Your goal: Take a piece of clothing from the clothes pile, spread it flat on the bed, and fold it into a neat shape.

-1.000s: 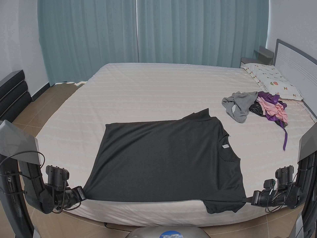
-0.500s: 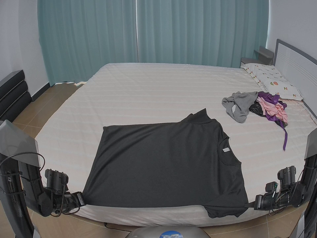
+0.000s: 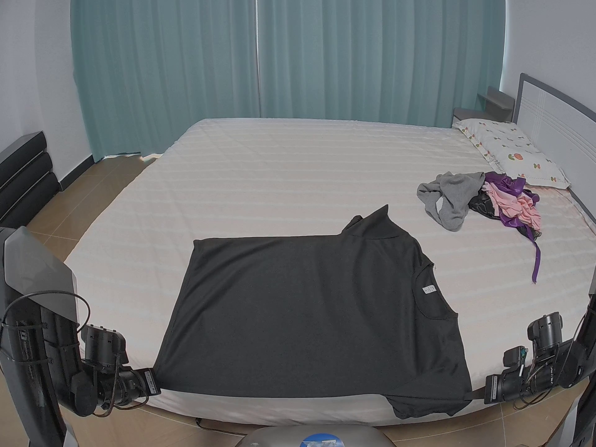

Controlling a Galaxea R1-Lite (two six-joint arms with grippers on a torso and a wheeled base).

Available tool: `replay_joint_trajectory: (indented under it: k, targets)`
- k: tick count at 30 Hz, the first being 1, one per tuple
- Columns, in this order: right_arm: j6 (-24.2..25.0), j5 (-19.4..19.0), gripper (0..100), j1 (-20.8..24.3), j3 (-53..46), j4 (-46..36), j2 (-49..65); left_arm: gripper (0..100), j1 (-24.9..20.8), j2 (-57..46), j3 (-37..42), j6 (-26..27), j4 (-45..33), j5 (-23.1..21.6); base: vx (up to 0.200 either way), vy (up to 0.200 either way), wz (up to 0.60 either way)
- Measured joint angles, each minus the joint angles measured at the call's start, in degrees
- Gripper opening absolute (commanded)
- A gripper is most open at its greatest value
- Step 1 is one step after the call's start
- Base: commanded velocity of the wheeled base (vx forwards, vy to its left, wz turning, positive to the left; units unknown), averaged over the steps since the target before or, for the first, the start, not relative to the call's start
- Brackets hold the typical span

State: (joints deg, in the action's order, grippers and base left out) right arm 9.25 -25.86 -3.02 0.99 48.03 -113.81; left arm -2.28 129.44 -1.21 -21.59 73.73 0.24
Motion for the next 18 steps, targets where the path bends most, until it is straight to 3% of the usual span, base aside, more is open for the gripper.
replay_joint_trajectory:
  k: [8,18]
  targets:
    - [-3.45,0.16,0,0.22,0.0,-5.42,4.04,0,-0.02,1.01,0.17,1.4,-2.62,0.16,0.0,0.0,0.0]
    - [-4.39,0.57,0,0.22,0.02,-8.84,7.03,0,0.0,-0.91,0.2,4.0,-8.53,0.11,0.0,0.0,0.0]
